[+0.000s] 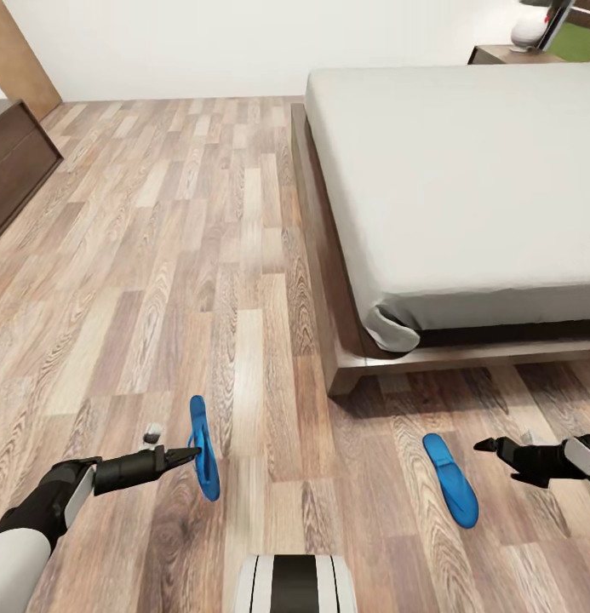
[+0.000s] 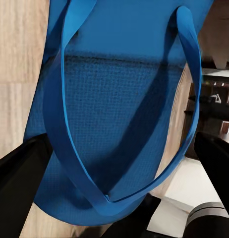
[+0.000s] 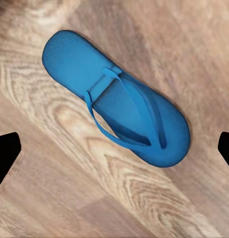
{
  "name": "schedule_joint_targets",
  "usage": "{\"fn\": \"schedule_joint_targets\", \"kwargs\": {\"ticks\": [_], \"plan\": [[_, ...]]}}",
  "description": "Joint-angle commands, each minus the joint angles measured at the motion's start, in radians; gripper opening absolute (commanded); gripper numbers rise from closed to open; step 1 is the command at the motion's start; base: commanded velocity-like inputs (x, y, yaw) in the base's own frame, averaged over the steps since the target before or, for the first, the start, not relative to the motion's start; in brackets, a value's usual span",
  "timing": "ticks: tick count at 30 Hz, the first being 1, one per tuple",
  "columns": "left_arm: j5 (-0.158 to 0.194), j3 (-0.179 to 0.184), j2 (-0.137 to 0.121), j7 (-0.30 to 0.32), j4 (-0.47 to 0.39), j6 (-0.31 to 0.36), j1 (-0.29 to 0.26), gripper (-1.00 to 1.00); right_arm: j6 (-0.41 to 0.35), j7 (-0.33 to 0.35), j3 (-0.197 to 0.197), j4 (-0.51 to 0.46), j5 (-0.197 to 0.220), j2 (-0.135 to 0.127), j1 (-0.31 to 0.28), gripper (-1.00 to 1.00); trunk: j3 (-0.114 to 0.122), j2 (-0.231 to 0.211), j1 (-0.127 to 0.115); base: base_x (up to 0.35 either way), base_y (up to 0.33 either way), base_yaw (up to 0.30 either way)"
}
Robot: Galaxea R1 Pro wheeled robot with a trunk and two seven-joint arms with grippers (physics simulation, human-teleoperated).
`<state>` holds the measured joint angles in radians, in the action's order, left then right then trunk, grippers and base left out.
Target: In the bedroom, move the book from the bed onto either nightstand, and place the two sandals side by side next to the bed.
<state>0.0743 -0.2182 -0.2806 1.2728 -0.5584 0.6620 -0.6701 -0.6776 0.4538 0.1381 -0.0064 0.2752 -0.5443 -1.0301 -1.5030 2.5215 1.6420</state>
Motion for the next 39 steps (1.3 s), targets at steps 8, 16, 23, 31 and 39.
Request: {"fn": "schedule_joint_targets", "kwargs": {"ticks": [8,16,23,31,39], "plan": [[0.002,0.001,0.014,-0.061,0.0,0.003,-0.001,-1.0,0.12,0.215,0.006,0.057,0.159,0.012,0.027,1.0,0.03,-0.002,-0.004,0.0,0.0,0.0],[0.002,0.002,0.02,-0.07,0.0,0.002,-0.001,-1.0,0.157,0.299,0.006,0.061,0.254,0.047,0.103,1.0,0.061,-0.004,-0.007,0.0,0.0,0.0],[0.002,0.002,0.035,-0.088,0.0,0.002,-0.001,-1.0,0.177,0.377,0.006,0.062,0.271,0.066,0.158,1.0,0.088,-0.005,-0.01,0.0,0.0,0.0],[0.007,0.001,0.041,-0.11,0.0,0.002,-0.001,-1.0,0.185,0.425,0.006,0.062,0.278,0.103,0.206,1.0,0.119,-0.007,-0.014,0.0,0.0,0.0],[0.009,0.0,0.041,-0.114,0.0,0.002,-0.001,-1.0,0.188,0.427,0.006,0.062,0.279,0.12,0.218,1.0,0.15,-0.009,-0.018,0.0,0.0,0.0]]}}
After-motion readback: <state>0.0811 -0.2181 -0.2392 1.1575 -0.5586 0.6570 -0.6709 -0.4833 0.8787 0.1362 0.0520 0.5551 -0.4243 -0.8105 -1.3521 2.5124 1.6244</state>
